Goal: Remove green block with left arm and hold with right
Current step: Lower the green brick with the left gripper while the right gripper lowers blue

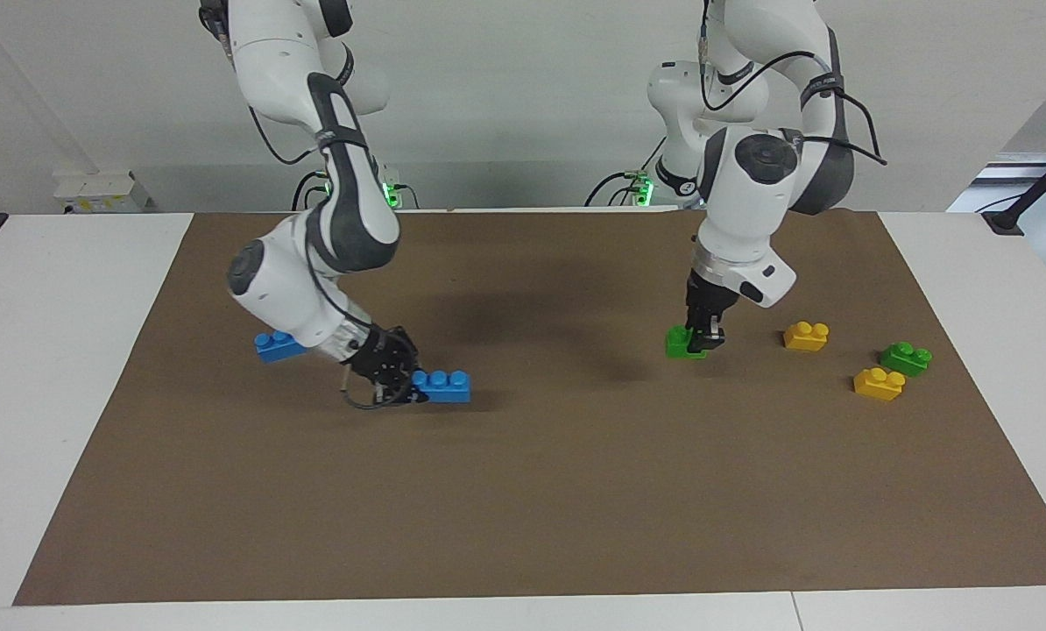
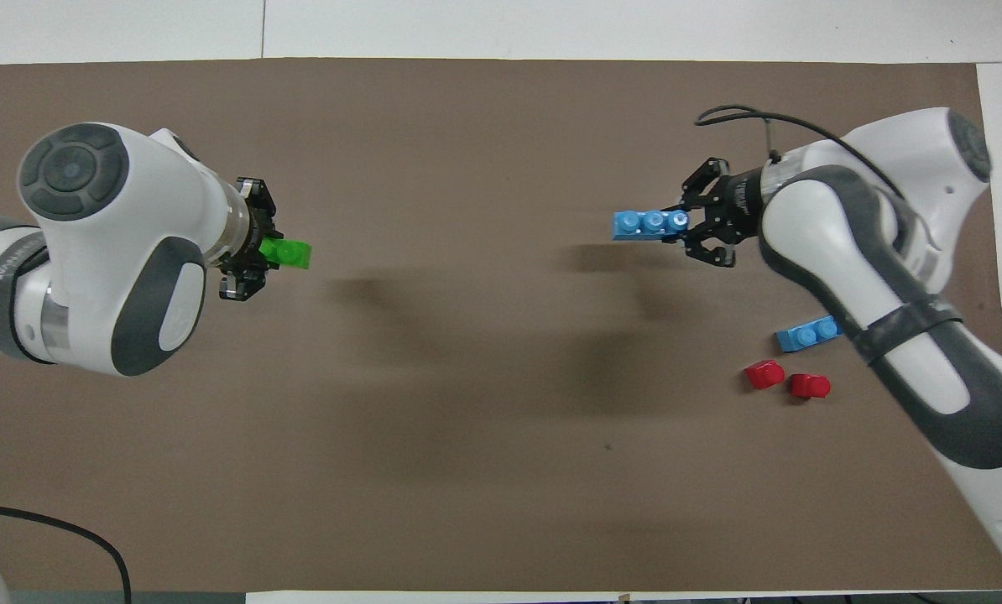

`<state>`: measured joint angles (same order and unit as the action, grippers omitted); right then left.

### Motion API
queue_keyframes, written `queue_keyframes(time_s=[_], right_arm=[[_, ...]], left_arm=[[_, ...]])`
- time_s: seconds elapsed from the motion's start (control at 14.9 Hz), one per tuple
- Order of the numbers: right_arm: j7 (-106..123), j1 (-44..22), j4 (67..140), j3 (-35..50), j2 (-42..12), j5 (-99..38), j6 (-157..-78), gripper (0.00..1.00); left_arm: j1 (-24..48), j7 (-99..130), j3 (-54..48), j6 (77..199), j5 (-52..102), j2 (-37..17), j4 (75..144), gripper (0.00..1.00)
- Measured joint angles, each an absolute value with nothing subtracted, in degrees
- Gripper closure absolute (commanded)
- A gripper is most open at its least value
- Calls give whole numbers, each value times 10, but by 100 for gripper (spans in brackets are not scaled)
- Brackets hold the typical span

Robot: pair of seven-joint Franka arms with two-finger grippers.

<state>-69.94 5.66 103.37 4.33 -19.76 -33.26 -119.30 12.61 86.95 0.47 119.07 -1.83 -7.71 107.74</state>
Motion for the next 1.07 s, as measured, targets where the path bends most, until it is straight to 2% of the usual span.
queue_keyframes(time_s=[0.2, 0.34, 0.6, 1.01, 1.07], right_arm=[[-626, 129, 1048, 42, -198, -319, -1171, 100], [-601, 147, 1063, 43, -199, -318, -1172, 100], [-593, 147, 1084, 48, -203, -318, -1192, 100], [-593, 143, 1106, 52, -213, -318, -1223, 100], [-593, 143, 1112, 52, -213, -318, -1234, 89]], left_arm=[[76, 738, 5, 1191, 0, -78, 1079, 100], [44, 656, 5, 1195, 13, -81, 1080, 100], [3, 580, 5, 1240, 15, -109, 1083, 100], [-15, 545, 5, 1313, 15, -174, 1082, 100], [-16, 543, 5, 1320, 15, -184, 1079, 100]])
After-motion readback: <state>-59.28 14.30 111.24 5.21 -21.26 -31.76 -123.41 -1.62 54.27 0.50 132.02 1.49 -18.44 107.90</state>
